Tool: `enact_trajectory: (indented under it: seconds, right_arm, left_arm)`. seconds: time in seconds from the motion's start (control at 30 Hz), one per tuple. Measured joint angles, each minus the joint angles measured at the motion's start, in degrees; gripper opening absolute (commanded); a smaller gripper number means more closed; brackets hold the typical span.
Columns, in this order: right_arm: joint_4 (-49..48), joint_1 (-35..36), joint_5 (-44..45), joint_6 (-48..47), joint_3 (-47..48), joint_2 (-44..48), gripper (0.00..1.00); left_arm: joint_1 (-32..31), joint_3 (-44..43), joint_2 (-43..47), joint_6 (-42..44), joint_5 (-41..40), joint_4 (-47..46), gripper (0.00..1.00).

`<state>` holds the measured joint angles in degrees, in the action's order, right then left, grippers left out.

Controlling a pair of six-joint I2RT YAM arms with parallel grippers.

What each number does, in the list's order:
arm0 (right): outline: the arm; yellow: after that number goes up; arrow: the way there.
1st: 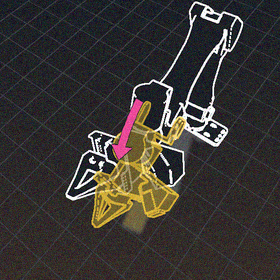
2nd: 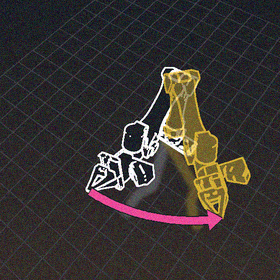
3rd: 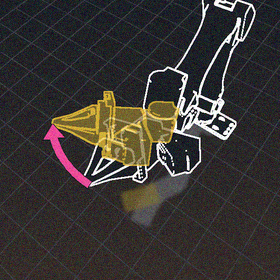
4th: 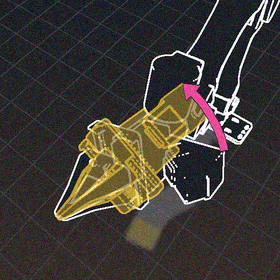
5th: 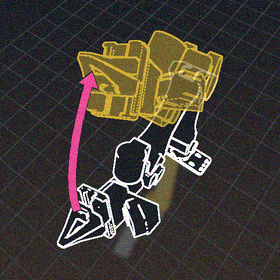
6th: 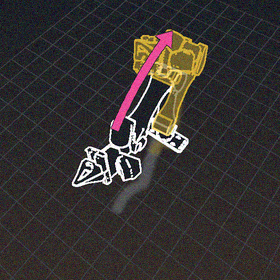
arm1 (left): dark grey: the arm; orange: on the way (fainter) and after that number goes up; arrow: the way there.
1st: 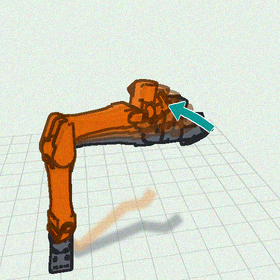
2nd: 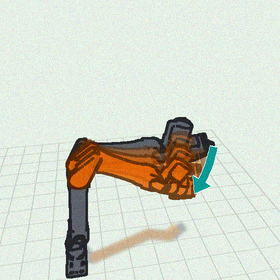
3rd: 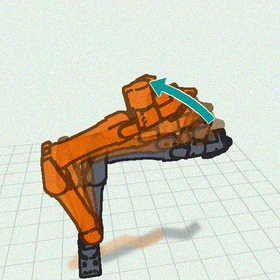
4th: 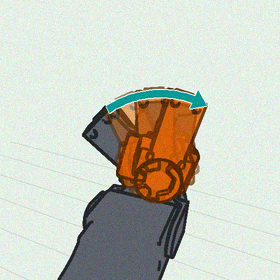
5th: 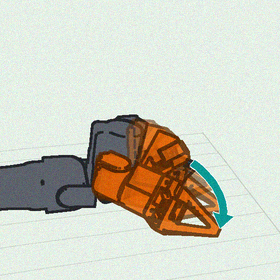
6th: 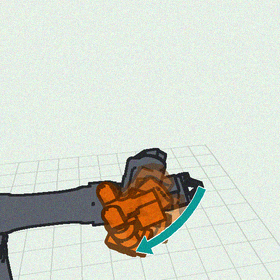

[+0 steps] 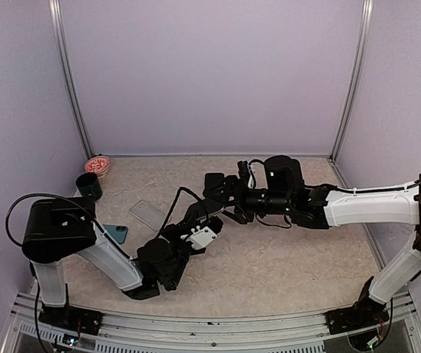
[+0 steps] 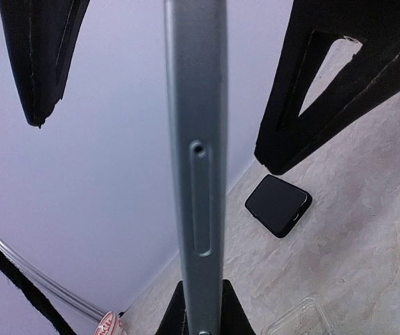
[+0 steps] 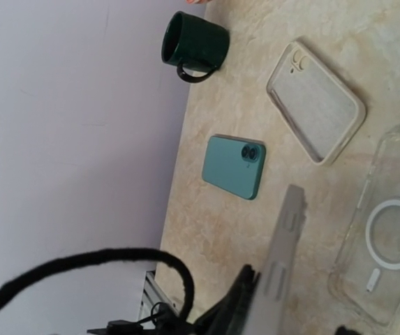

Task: Put the phone into the phone case
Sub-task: Pass from the left arm to the right

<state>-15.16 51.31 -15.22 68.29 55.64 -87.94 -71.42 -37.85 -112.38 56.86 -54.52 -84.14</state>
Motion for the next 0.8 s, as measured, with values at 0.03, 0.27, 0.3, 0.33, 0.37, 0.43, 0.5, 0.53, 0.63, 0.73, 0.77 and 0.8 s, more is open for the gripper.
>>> enact_trajectory:
  seconds: [0.03,0.27,0.3,0.33,0.37,0.43,0.5,0.53,0.63,0.73,0.77,0.8]
  right_arm:
    - [-0.3,0.0,-0.1,0.2,0.0,-0.2,0.72]
    - [-1.0,0.0,0.2,0.1,-0.1,-0.9,0.64]
    - [-1.0,0.0,0.3,0.0,-0.1,-0.9,0.63]
    - [-1.0,0.0,0.6,-0.1,-0.1,-0.9,0.62]
    - [-0.9,0.0,0.9,-0.3,-0.1,-0.9,0.61]
    - [-0.9,0.0,1.3,-0.6,-0.1,-0.9,0.60]
    - [-0.4,0.0,1.8,-1.0,-0.1,-0.9,0.58]
    - [0.0,0.0,2.0,-1.2,-0.1,-0.9,0.57]
    - [1.5,0.0,2.4,-1.9,-0.1,-0.9,0.56]
    - [2.7,0.0,2.6,-2.7,0.2,-1.4,0.53]
    - [3.1,0.0,2.6,-2.8,0.4,-1.6,0.51]
    - [3.3,0.0,2.6,-3.0,0.6,-1.8,0.49]
  left_arm:
    - [0.0,-0.1,-0.1,0.0,0.0,0.0,0.00]
    - [0.0,-0.1,-0.5,-0.5,-0.1,0.2,0.00]
    - [0.0,-0.1,-0.5,-0.5,-0.2,0.3,0.00]
    - [0.0,-0.2,-0.6,-0.6,-0.2,0.4,0.00]
    - [0.0,-0.2,-0.6,-0.7,-0.2,0.5,0.00]
    - [0.0,-0.2,-0.9,-0.6,-0.4,0.6,0.00]
    - [0.0,-0.5,-1.5,-0.2,-0.6,0.6,0.00]
    - [0.0,-0.7,-1.8,0.0,-0.7,0.6,0.00]
    - [-0.1,-1.0,-2.4,0.8,-1.0,0.6,0.00]
    - [-0.1,-1.1,-2.7,1.7,-1.4,0.6,0.00]
    - [-0.1,-1.2,-2.8,1.9,-1.4,0.6,0.00]
    - [-0.1,-1.3,-3.0,2.0,-1.5,0.6,0.00]
